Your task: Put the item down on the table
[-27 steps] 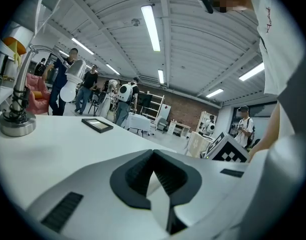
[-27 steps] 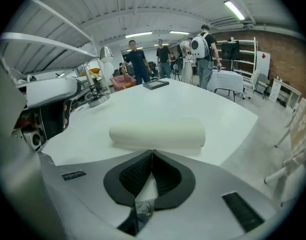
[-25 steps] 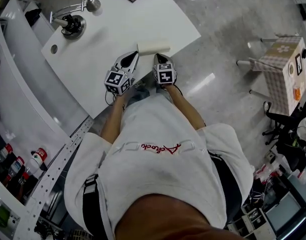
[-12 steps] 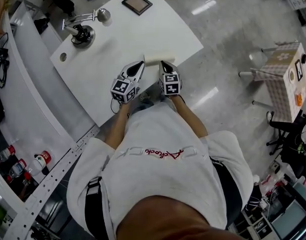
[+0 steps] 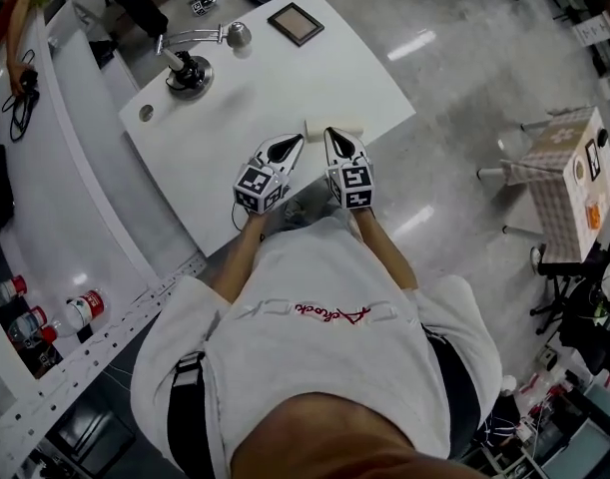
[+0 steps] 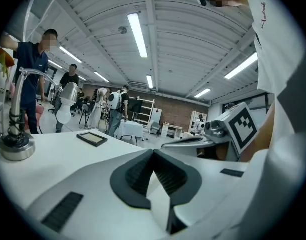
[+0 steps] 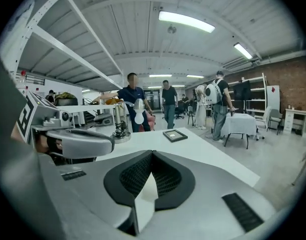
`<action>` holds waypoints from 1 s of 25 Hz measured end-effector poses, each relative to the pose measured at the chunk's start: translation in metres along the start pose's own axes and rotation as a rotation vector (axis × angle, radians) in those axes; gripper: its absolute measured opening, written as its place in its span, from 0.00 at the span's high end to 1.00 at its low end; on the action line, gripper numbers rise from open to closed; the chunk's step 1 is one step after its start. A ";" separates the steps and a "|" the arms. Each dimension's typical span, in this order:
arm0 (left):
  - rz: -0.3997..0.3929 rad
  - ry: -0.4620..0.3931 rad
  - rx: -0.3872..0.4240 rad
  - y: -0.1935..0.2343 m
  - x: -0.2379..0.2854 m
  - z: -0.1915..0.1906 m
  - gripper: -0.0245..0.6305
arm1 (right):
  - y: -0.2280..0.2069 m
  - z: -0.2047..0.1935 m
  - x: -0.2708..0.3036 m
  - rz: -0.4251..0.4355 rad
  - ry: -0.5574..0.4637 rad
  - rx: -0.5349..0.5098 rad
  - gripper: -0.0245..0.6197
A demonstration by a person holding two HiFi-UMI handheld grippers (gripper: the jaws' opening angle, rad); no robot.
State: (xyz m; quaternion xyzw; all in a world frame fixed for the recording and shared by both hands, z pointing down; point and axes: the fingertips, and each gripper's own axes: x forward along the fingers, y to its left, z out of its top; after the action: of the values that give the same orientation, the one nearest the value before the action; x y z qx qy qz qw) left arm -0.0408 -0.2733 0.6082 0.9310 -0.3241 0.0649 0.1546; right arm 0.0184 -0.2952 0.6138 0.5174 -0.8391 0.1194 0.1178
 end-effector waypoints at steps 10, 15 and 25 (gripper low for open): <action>-0.001 -0.026 0.045 -0.016 -0.027 0.004 0.93 | 0.031 0.019 -0.022 0.016 -0.052 -0.032 0.98; 0.012 -0.041 0.070 -0.034 -0.036 0.003 0.93 | 0.039 0.018 -0.042 0.029 -0.074 -0.039 0.98; 0.007 -0.055 0.065 -0.108 -0.065 -0.028 0.93 | 0.052 0.004 -0.121 0.009 -0.121 -0.016 0.97</action>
State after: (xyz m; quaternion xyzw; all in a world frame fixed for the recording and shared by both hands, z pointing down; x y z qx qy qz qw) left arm -0.0250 -0.1459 0.5931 0.9359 -0.3293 0.0501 0.1149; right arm 0.0243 -0.1721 0.5670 0.5191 -0.8479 0.0815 0.0704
